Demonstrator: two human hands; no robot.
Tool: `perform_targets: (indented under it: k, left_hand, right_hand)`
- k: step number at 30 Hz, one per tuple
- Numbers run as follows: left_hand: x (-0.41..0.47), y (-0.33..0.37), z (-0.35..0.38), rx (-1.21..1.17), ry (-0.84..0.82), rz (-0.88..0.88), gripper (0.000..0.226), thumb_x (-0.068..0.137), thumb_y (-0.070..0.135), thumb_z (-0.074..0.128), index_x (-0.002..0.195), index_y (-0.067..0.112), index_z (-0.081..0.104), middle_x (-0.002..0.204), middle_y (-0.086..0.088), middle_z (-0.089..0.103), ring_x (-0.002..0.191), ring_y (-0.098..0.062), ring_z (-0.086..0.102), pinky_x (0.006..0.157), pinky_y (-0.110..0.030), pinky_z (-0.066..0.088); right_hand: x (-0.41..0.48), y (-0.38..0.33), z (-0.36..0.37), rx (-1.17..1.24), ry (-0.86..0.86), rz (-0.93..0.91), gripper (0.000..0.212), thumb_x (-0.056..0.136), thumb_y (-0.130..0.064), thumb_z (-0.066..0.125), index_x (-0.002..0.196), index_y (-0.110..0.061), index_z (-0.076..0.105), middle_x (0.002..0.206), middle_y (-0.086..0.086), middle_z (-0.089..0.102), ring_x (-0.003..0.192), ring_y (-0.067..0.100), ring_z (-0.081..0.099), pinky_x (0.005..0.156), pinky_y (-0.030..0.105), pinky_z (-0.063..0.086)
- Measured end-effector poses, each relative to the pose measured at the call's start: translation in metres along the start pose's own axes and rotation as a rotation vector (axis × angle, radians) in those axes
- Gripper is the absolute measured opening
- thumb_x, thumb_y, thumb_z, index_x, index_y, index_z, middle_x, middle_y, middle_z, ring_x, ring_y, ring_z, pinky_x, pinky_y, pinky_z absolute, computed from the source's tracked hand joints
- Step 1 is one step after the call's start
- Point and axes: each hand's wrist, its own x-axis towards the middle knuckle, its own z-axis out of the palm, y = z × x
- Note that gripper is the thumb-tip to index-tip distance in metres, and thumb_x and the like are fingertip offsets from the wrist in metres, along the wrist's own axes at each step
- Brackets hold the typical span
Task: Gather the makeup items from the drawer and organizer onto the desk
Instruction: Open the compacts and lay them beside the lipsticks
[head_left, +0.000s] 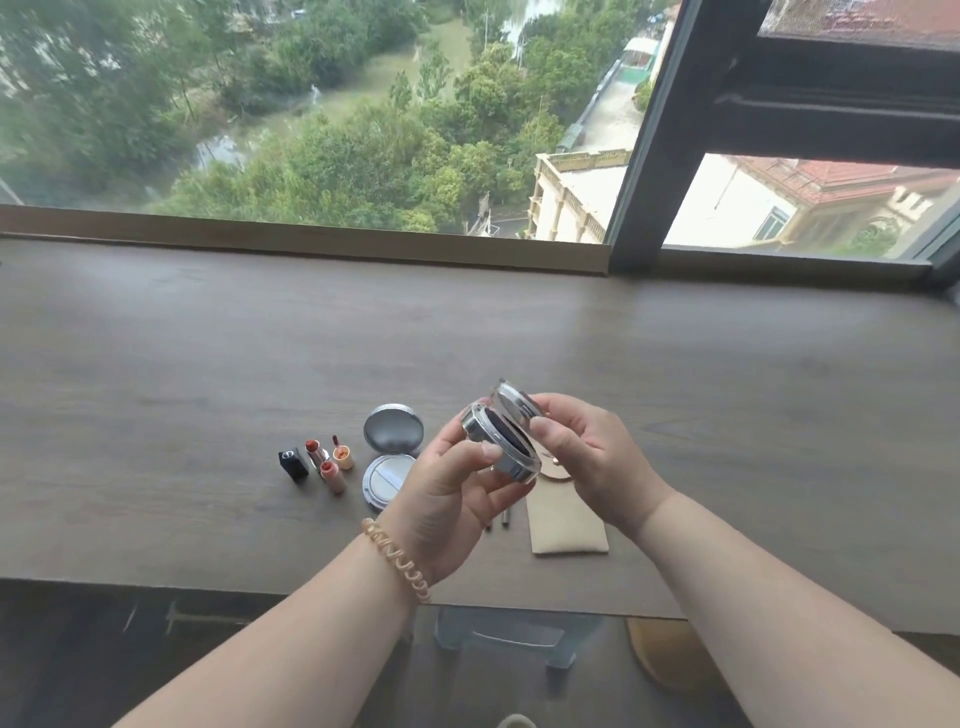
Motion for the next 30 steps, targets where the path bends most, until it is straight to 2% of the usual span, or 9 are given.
perform_targets:
  k: [4,7,10,13,17,19,22,26,30]
  left_hand:
    - [-0.009,-0.003,-0.004,-0.004,0.021,-0.074,0.055,0.076,0.020,0.058,0.129,0.008,0.051,0.118,-0.016,0.054,0.102,-0.030,0.053,0.087,-0.039,0.050]
    - [-0.013,-0.001,-0.010,0.075,0.128,-0.140,0.045,0.082,0.026,0.058,0.123,0.006,0.057,0.111,-0.015,0.061,0.093,-0.028,0.062,0.084,-0.038,0.053]
    - [-0.018,-0.001,-0.023,0.101,0.224,-0.200,0.021,0.089,0.013,0.052,0.107,0.005,0.062,0.092,-0.014,0.069,0.076,-0.024,0.070,0.064,-0.028,0.058]
    - [-0.023,-0.004,-0.037,0.146,0.282,-0.287,0.012,0.089,0.012,0.057,0.096,0.006,0.065,0.088,-0.013,0.072,0.078,-0.025,0.072,0.053,-0.021,0.055]
    - [-0.020,-0.011,-0.055,0.190,0.401,-0.380,0.020,0.088,0.015,0.062,0.103,0.003,0.057,0.082,-0.011,0.070,0.071,-0.021,0.072,0.051,-0.021,0.053]
    - [-0.016,-0.015,-0.062,0.209,0.448,-0.413,0.018,0.087,0.016,0.064,0.097,0.003,0.056,0.085,-0.011,0.068,0.069,-0.021,0.071,0.051,-0.022,0.053]
    - [-0.009,-0.020,-0.070,0.269,0.527,-0.447,0.018,0.086,0.017,0.067,0.093,0.004,0.056,0.089,-0.013,0.067,0.064,-0.018,0.069,0.049,-0.020,0.053]
    - [0.000,-0.030,-0.079,0.349,0.623,-0.445,0.039,0.083,0.017,0.070,0.111,-0.004,0.054,0.081,-0.012,0.066,0.052,-0.014,0.066,0.041,-0.020,0.049]
    - [0.009,-0.039,-0.084,0.425,0.707,-0.441,0.040,0.080,0.020,0.073,0.106,-0.001,0.050,0.083,-0.014,0.067,0.051,-0.016,0.065,0.041,-0.021,0.046]
  right_hand:
    - [0.002,0.009,0.001,-0.109,-0.034,0.015,0.039,0.080,-0.046,0.055,0.109,-0.024,0.068,0.097,-0.003,0.074,0.094,0.011,0.068,0.084,0.033,0.052]
    - [0.006,0.017,0.012,-0.153,-0.041,0.029,0.047,0.077,-0.049,0.056,0.111,-0.019,0.067,0.094,-0.003,0.074,0.091,0.010,0.068,0.084,0.035,0.053]
    - [0.015,0.024,0.024,-0.124,-0.018,0.033,0.035,0.083,-0.044,0.052,0.096,-0.016,0.069,0.082,-0.003,0.072,0.081,0.014,0.066,0.079,0.040,0.053]
    - [0.027,0.035,0.033,-0.124,0.064,0.110,0.046,0.084,-0.055,0.046,0.087,-0.013,0.067,0.079,0.012,0.068,0.080,0.027,0.064,0.077,0.048,0.052]
    - [0.042,0.050,0.043,-0.302,0.016,0.161,0.036,0.091,-0.048,0.046,0.088,-0.017,0.064,0.079,0.011,0.067,0.078,0.025,0.063,0.078,0.050,0.050]
    - [0.050,0.054,0.046,-0.437,-0.012,0.167,0.027,0.096,-0.037,0.047,0.089,-0.016,0.063,0.077,0.009,0.067,0.077,0.025,0.063,0.077,0.046,0.049]
    - [0.058,0.058,0.049,-0.529,-0.020,0.194,0.027,0.097,-0.036,0.046,0.090,-0.014,0.062,0.076,0.008,0.067,0.077,0.026,0.061,0.076,0.042,0.048]
    - [0.067,0.062,0.054,-0.554,0.001,0.249,0.027,0.097,-0.034,0.046,0.090,-0.013,0.062,0.076,0.007,0.066,0.076,0.026,0.060,0.074,0.039,0.047]
    - [0.075,0.067,0.057,-0.525,0.013,0.311,0.026,0.097,-0.032,0.045,0.089,-0.013,0.061,0.075,0.005,0.064,0.079,0.027,0.060,0.076,0.040,0.047]
